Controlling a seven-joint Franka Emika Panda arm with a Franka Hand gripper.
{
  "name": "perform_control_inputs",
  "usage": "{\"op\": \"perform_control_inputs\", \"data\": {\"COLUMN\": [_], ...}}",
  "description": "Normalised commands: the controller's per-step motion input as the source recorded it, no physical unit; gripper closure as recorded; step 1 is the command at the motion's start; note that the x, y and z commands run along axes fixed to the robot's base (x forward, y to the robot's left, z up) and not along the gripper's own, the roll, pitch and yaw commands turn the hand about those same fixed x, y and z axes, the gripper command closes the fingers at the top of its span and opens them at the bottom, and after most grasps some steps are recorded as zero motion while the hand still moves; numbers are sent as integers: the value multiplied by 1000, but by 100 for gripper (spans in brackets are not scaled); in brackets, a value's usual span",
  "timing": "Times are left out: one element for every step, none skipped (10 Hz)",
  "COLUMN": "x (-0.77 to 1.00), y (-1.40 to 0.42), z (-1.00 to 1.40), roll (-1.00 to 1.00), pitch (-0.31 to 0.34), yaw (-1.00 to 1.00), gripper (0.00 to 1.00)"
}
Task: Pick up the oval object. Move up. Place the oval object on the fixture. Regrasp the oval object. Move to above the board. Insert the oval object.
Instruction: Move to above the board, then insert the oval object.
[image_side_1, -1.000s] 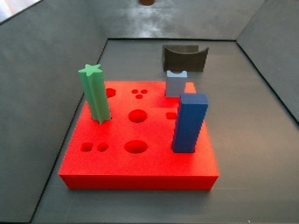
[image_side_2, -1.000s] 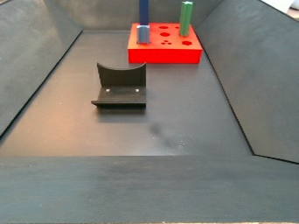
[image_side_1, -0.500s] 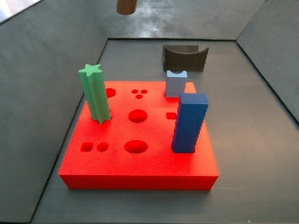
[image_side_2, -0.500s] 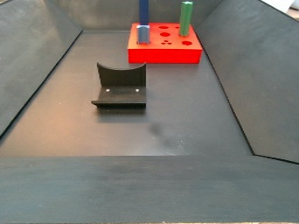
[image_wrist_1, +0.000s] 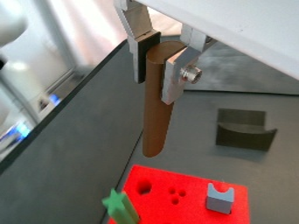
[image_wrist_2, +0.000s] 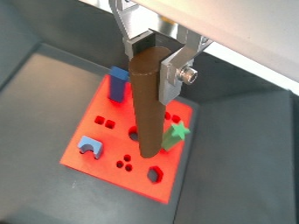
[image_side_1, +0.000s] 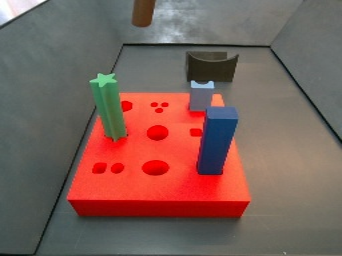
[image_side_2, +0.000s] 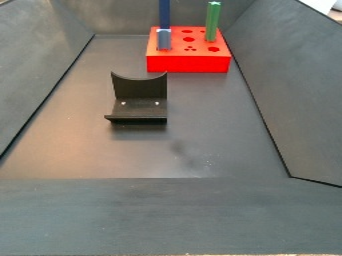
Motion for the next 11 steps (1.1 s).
{"op": "perform_control_inputs", "data": {"x": [-77,-71,-66,-60,-53,-45,-36,0,0,23,0], "y": [26,20,18,17,14,12,12,-11,-3,0,0], "z": [-1,-8,-9,-7,-6,-4,-4,0,-20,-37,0], "roll": [-279,-258,-240,-184,-114,-60,-48,0,0,19,0], "pitch": [-396,-436,-466,-472,-379,-245,-188,0,-13,-67,-34], "yaw": [1000,1000,1000,894,650,360,257,9,0,-737,-1000], "gripper": [100,100,100,100,100,100,100,100,100,100,100]}}
